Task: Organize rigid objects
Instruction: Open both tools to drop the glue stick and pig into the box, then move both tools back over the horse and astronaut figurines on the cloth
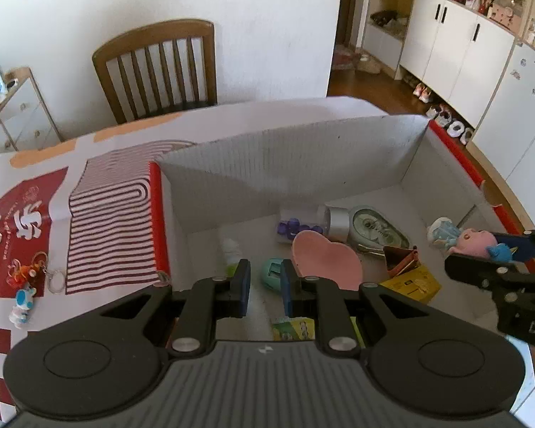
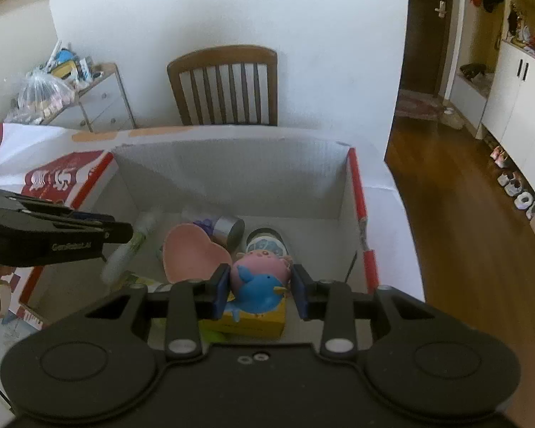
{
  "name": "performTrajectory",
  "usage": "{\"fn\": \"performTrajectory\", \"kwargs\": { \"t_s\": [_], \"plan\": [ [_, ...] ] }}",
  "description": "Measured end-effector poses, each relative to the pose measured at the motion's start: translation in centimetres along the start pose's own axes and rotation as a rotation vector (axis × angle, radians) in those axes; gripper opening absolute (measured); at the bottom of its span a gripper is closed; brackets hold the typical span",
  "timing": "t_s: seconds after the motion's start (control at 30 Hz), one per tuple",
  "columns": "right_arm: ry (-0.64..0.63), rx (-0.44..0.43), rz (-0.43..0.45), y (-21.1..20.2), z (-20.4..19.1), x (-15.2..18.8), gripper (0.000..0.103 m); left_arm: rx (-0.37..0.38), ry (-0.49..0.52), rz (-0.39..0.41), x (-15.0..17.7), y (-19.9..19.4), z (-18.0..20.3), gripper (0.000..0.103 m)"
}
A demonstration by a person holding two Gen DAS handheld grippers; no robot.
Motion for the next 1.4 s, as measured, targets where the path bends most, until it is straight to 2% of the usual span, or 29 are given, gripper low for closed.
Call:
{"fn": "performTrajectory", "kwargs": {
  "t_s": [0.37, 0.5, 0.73, 0.97, 1.13, 1.4],
  "plan": [
    [-0.062, 0.018, -0.058, 3.1, 0.6, 0.7, 0.032, -0.018, -0.021, -0.06, 0.4, 2.2, 0.6, 0.018],
    [-0.101, 0.026, -0.059, 3.3, 0.5, 1.0, 0.033, -0.009, -0.033, -0.078, 0.5, 2.5, 0.9, 0.018],
    [-0.091, -0.003, -0.064, 2.9, 0.5, 0.8, 0.035, -0.002, -0.042, -0.087, 1.0, 2.3, 1.6, 0.018],
    [-0.059, -0.032, -0.063, 1.8, 0.6, 0.6, 0.04, 0.016, -0.049, -0.066, 1.4, 0.7, 2.1, 0.018],
    [-0.044, -0.056, -0.05, 0.3, 0.3, 0.5, 0.042, 0.036, -0.049, -0.031, 1.4, -1.2, 2.4, 0.018],
    [-0.028, -0.088, -0.016, -2.1, -0.7, 0.0, 0.05, 0.053, -0.05, 0.026, 1.7, -4.4, 2.2, 0.018]
  ]
}}
Point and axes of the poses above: each gripper's, at about its wrist camera, not at the fingertips, and y roughly the way its jaws point, z to its right, x to its underside, the point moved 8 cm from there along y, roughly the way its jaws point, and after that the axes turned 3 degrees about y, right-handed, at the moved point
